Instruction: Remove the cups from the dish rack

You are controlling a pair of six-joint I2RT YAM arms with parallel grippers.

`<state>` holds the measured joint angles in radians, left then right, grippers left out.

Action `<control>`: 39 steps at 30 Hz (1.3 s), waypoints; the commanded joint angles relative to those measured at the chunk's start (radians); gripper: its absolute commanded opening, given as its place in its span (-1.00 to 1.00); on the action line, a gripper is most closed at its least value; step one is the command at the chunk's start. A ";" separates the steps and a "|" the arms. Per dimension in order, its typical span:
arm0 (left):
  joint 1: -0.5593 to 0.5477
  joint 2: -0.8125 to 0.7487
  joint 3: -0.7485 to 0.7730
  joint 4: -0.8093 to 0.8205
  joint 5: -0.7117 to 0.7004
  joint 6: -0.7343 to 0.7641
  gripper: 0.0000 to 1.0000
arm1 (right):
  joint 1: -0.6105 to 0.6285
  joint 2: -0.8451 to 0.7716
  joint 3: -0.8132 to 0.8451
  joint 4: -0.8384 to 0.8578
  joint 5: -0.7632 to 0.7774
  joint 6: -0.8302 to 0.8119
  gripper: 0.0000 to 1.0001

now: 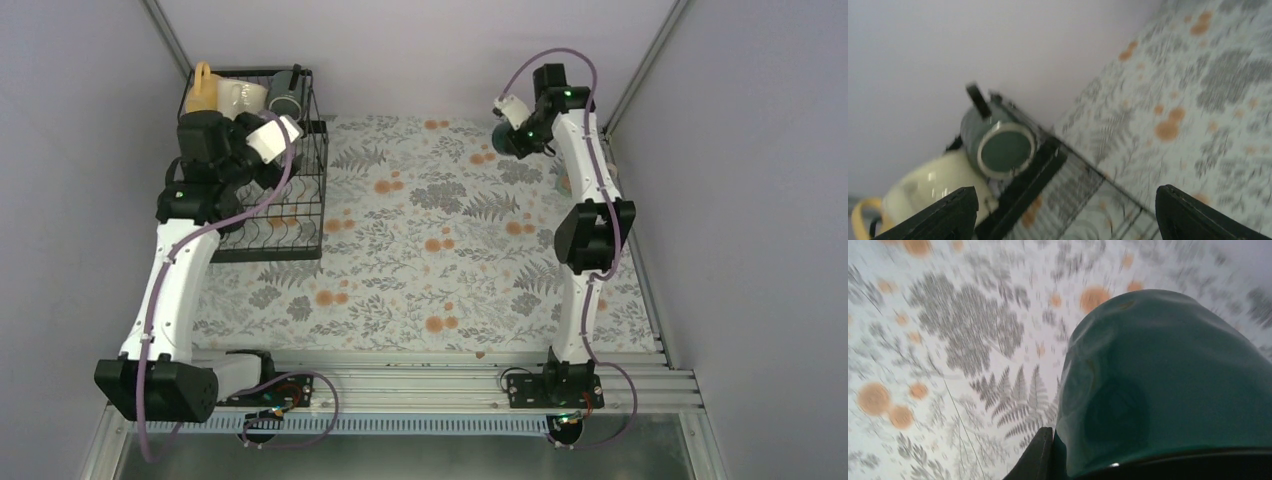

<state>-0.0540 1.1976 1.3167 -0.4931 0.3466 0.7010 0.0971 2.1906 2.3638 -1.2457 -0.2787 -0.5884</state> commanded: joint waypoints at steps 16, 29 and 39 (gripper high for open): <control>0.429 0.062 -0.070 -0.246 0.114 0.293 0.76 | 0.015 0.147 -0.098 -0.040 0.261 -0.183 -0.94; 0.439 0.109 -0.086 -0.274 0.124 0.277 0.77 | 0.034 0.220 -0.063 -0.037 0.244 -0.198 -0.77; 0.442 0.074 -0.120 -0.251 0.088 0.248 0.79 | 0.051 0.201 -0.038 0.084 0.289 -0.171 -0.14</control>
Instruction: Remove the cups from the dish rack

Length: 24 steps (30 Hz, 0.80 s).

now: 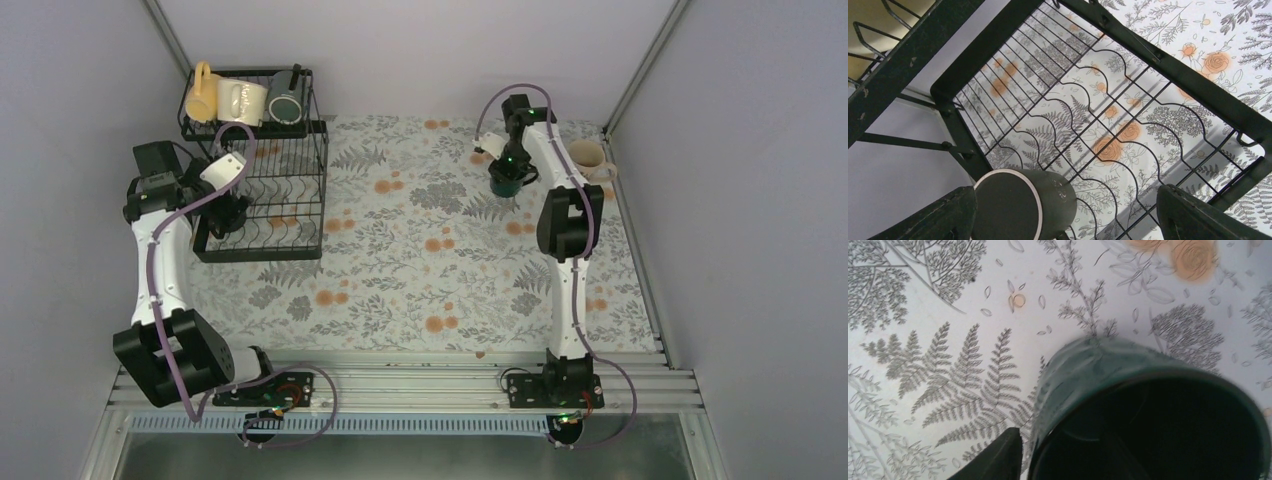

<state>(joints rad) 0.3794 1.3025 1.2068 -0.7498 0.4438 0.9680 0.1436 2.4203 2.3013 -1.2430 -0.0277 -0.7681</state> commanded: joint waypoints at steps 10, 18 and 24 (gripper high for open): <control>0.030 -0.079 -0.070 -0.024 -0.158 -0.179 0.79 | 0.036 -0.258 -0.087 0.217 0.097 0.079 0.24; 0.069 -0.061 -0.139 -0.022 -0.281 -0.379 0.78 | 0.114 -0.376 -0.108 0.217 0.159 0.152 0.34; 0.114 -0.011 -0.194 0.020 -0.277 -0.470 0.77 | 0.142 -0.375 -0.073 0.169 0.163 0.179 0.34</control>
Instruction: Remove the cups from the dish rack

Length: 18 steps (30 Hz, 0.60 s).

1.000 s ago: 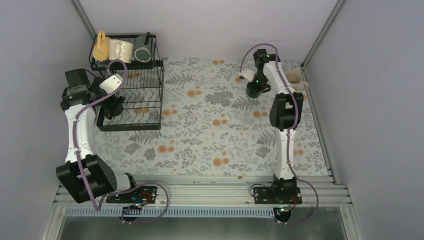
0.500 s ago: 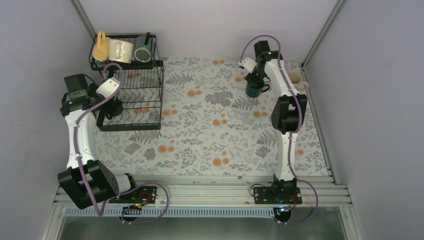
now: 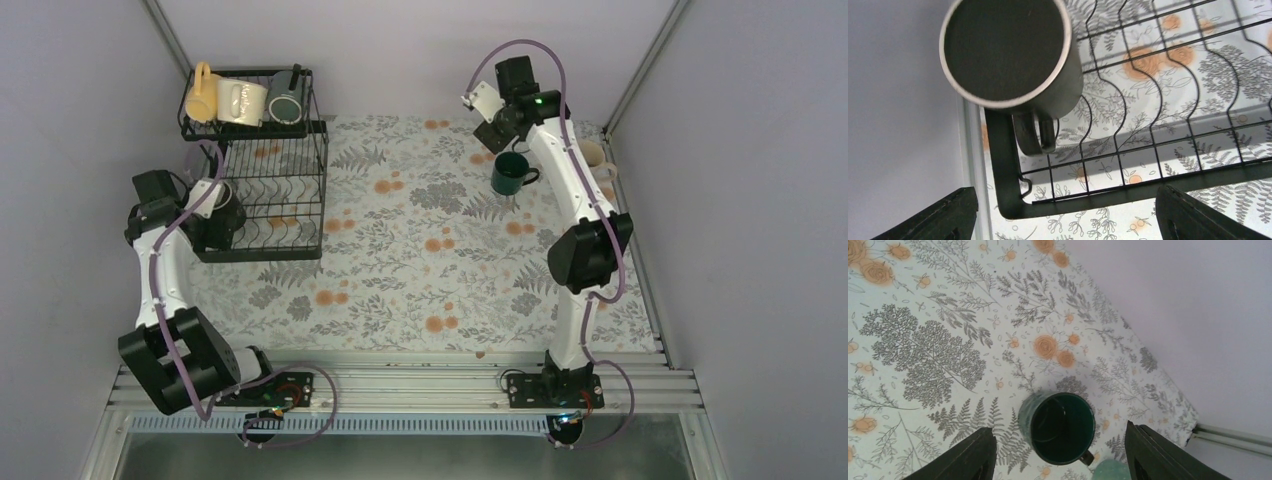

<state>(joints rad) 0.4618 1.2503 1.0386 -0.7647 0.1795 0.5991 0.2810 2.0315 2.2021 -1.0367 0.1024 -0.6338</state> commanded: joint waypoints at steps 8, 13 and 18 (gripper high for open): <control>0.084 0.158 -0.051 0.125 0.079 -0.124 0.48 | 0.025 0.011 0.042 -0.055 0.012 0.049 0.31; 0.092 0.197 -0.059 0.195 0.132 -0.123 0.41 | 0.029 0.007 0.055 -0.058 -0.016 0.045 0.30; 0.092 0.177 -0.090 0.277 0.172 -0.112 0.41 | 0.028 0.004 0.054 -0.064 -0.041 0.046 0.30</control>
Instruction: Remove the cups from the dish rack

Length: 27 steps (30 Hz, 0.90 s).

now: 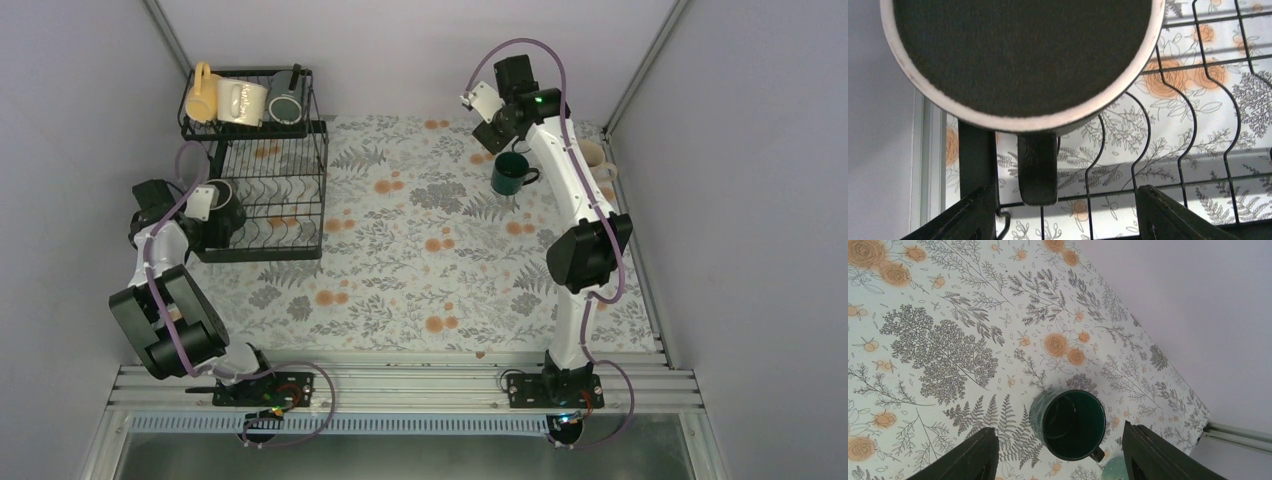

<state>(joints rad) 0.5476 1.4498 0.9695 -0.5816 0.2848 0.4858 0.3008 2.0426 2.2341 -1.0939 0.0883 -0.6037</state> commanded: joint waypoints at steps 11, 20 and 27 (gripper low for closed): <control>0.006 0.001 -0.075 0.177 0.133 0.035 -0.07 | 0.008 -0.003 0.018 0.009 -0.056 0.015 0.29; 0.006 -0.004 -0.099 0.243 0.107 0.019 -0.33 | 0.008 -0.009 0.014 0.009 -0.081 0.023 0.29; 0.007 0.007 -0.112 0.289 0.078 -0.032 0.07 | 0.008 -0.043 -0.054 0.035 -0.097 0.022 0.29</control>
<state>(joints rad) 0.5480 1.4570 0.8776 -0.3588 0.3710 0.4889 0.3008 2.0388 2.2154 -1.0859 0.0109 -0.5991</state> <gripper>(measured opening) 0.534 0.644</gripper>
